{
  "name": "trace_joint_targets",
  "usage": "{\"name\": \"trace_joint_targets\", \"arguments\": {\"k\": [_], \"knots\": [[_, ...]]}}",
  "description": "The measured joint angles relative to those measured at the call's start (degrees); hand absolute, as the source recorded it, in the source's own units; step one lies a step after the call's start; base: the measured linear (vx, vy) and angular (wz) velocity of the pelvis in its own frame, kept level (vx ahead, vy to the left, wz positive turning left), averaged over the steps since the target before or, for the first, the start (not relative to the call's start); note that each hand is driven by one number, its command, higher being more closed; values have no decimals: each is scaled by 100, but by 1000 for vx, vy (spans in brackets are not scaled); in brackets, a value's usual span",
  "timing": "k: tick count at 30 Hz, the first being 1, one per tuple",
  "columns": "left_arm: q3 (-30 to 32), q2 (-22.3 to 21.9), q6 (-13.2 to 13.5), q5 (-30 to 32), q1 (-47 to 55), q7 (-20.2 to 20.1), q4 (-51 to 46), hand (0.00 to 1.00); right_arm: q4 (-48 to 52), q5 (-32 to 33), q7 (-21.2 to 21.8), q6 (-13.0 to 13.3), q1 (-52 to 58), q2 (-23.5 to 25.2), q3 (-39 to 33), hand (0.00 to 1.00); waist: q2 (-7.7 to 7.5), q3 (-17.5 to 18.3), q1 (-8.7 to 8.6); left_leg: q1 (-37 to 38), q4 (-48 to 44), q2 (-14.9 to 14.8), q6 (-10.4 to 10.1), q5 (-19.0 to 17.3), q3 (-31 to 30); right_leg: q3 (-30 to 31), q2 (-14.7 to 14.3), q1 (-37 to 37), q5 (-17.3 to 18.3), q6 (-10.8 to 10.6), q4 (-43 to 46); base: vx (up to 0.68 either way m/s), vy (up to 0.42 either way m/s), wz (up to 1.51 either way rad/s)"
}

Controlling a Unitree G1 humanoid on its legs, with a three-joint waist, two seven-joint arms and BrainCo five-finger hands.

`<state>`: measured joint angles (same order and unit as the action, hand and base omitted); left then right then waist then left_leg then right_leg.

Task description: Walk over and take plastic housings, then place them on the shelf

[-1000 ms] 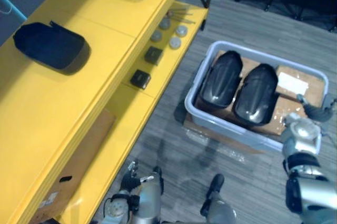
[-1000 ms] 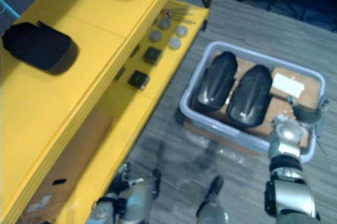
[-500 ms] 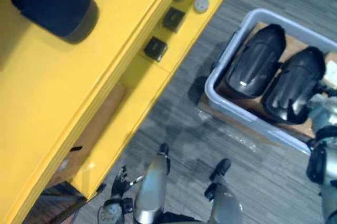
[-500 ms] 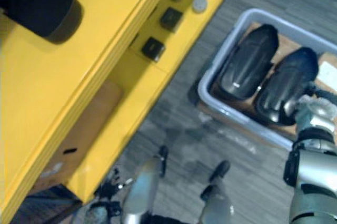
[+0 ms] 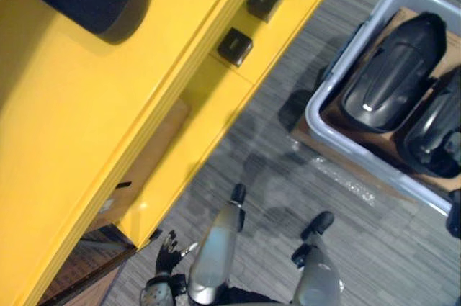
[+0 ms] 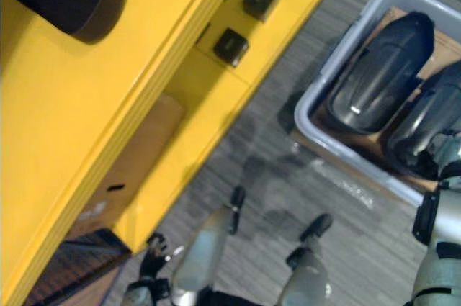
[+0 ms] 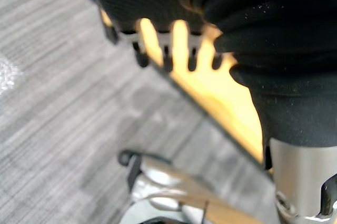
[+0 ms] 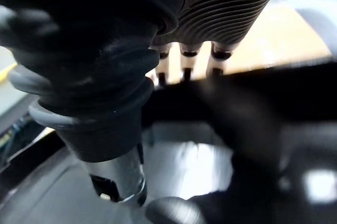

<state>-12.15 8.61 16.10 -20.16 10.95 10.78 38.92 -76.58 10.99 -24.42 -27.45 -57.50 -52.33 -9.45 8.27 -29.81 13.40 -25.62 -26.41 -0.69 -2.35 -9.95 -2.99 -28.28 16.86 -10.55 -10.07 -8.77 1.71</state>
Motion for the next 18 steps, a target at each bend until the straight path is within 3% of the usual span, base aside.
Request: {"name": "trace_joint_targets", "arguments": {"k": [8,12,16,18], "knots": [[-48,57,2,33,67,11,-252,0,-447,-1777,1090,-477,0,22,-246,100,19,13,-24,165,118,-28,-43,68,-63,-46,5,65,160,4,197,-51,4,2],[-37,68,-4,33,86,-3,-457,0,-561,-2334,1275,-509,80,30,-501,100,22,15,-24,161,113,-34,-52,86,-110,-104,1,84,178,19,250,-47,19,7],[16,215,-12,32,101,-16,-618,0,-508,-2537,1254,-305,367,72,-634,100,-29,-5,-26,239,92,-81,-52,86,-109,-106,-38,183,179,23,256,-43,25,0],[225,246,-3,-25,125,-34,-648,0,-398,-2536,936,85,667,235,-632,100,-163,5,-32,373,136,-143,-54,85,-74,-67,-69,265,189,37,254,-40,12,-10]]}}
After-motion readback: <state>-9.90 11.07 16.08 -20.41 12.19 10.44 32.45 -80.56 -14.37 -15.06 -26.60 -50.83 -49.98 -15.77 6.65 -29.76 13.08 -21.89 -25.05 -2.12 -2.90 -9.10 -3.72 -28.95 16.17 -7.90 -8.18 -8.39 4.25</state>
